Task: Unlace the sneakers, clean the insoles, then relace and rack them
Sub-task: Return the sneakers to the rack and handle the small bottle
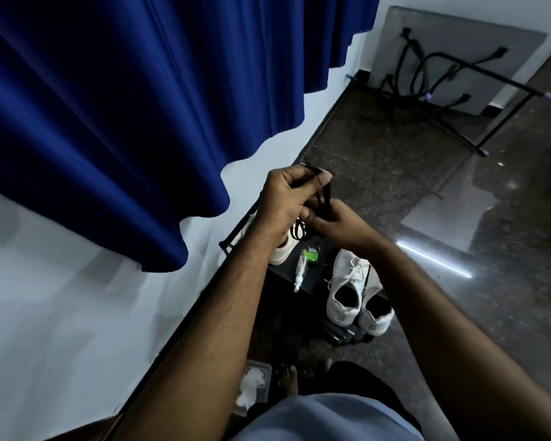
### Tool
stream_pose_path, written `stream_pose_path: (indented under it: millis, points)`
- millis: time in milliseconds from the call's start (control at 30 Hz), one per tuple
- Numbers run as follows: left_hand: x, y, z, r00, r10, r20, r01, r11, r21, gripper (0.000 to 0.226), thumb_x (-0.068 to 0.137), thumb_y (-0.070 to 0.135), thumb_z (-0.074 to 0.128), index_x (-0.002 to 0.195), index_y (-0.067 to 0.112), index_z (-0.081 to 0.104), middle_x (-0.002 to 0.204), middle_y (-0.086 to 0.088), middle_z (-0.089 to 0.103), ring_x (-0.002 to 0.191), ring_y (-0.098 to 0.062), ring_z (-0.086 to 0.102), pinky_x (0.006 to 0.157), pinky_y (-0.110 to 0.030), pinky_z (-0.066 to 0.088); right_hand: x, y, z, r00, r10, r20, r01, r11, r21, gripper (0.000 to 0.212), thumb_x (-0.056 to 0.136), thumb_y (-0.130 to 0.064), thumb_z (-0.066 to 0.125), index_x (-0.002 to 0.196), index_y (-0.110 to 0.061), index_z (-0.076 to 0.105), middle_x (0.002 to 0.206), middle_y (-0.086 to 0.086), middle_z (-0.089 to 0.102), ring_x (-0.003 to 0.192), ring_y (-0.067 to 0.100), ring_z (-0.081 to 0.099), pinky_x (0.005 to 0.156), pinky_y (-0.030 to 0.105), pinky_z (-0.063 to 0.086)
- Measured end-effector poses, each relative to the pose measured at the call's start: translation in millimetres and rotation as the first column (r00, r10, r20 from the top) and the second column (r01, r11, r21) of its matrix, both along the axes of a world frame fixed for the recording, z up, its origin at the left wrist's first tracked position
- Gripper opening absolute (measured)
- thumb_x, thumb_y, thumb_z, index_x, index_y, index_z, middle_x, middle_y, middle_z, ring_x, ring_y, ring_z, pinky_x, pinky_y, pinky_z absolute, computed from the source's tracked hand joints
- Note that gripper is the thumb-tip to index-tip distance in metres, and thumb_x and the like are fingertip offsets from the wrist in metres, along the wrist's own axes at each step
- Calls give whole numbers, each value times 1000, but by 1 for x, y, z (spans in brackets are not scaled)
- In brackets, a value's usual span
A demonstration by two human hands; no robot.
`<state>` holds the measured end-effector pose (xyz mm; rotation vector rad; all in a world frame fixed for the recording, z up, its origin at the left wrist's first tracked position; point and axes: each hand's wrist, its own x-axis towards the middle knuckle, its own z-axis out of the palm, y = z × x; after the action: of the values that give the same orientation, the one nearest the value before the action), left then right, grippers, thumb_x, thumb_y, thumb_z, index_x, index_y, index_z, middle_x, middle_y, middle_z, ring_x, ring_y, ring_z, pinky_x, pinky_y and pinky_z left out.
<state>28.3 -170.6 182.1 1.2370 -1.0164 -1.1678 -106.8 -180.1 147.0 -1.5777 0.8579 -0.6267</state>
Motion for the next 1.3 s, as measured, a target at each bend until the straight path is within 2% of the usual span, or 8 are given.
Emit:
stream_pose_path:
  millis: [200,400,500,633,733,933,1100,1300]
  points:
    - [5,-24,49,999,-45,2,45,994,-103,18,88,5,74,105,-1,72,86,-4,71,79,-8,66,61,-16,50,4,-17,47,994,-70,78,70,998,12,37,103,-22,49,88,10,57,64,3,50,53,5,43,49,15,34]
    - [5,-44,56,993,-118,-5,118,992,47,42,98,54,52,117,21,69,104,-10,74,91,-15,69,79,-29,52,6,-53,103,885,-359,297,329,933,145,31,101,-36,51,76,-19,60,59,3,41,46,10,32,40,22,23]
    - [-8,-38,50,983,-169,-77,176,980,89,37,103,42,49,113,14,70,91,-6,75,76,-11,69,66,-20,52,-2,-76,109,872,-409,271,363,909,204,37,99,-41,55,69,-21,63,53,-2,45,44,11,36,40,22,26]
    - [-14,-40,30,971,-214,107,199,971,131,20,95,20,69,113,11,66,84,-1,69,62,-3,60,51,-15,41,-16,-88,103,879,-448,160,411,885,219,28,98,-39,57,81,-19,67,58,-5,55,43,6,43,37,19,30]
    - [-1,-45,-2,942,-76,326,8,979,205,11,88,25,77,97,21,72,72,11,70,69,-9,61,63,-26,47,-28,-94,74,904,-414,-101,424,901,96,27,98,-37,57,80,-17,63,55,-7,54,35,-1,42,35,14,30]
    - [24,-35,-52,701,231,675,-396,913,99,22,91,30,72,83,10,76,74,-1,74,70,-17,69,68,-33,55,-51,-103,-39,799,-44,-600,103,993,65,25,95,-34,61,87,-12,69,70,4,63,52,10,57,49,22,44]
    - [23,-35,-80,624,191,757,-394,914,95,18,91,31,70,90,14,77,84,-6,73,78,-21,68,73,-28,52,-47,-97,-134,669,25,-743,13,999,45,31,91,-33,66,112,-11,71,106,14,71,103,29,68,76,32,46]
    - [5,-40,-95,806,178,564,-428,833,350,22,86,36,76,84,15,74,80,-2,74,84,-25,71,76,-36,58,-31,-89,-211,647,30,-762,35,997,69,34,93,-31,61,118,-9,65,121,19,65,114,39,59,89,37,46]
